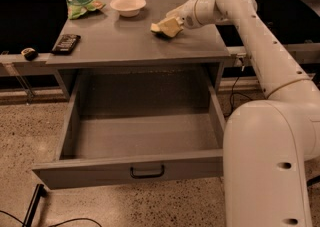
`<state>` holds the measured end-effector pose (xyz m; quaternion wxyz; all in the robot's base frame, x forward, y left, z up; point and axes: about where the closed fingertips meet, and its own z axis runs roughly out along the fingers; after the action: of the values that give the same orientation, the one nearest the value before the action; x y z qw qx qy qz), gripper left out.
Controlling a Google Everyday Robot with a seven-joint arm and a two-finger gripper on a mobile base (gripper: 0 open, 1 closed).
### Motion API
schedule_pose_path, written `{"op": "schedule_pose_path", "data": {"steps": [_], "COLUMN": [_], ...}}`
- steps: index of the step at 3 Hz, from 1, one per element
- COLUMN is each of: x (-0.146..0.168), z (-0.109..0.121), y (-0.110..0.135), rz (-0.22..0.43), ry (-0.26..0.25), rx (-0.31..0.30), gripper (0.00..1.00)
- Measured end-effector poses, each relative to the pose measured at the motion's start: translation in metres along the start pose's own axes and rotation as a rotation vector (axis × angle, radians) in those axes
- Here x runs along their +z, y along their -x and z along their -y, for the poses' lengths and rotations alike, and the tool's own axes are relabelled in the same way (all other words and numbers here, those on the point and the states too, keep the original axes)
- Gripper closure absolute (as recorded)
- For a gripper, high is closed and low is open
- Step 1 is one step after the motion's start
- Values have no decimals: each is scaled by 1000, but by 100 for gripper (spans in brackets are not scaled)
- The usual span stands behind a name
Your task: Pick sponge from top drawer and place on counter
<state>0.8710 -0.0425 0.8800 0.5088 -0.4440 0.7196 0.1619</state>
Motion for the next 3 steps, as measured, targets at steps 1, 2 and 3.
{"op": "schedule_pose_path", "data": {"steps": [1, 2, 3], "x": [-1, -10, -37], "z": [-1, -12, -25], "y": [0, 4, -6], "rz": [4, 57, 71], "ry": [8, 98, 195], "rx": [3, 36, 45], "gripper": [0, 0, 0]}}
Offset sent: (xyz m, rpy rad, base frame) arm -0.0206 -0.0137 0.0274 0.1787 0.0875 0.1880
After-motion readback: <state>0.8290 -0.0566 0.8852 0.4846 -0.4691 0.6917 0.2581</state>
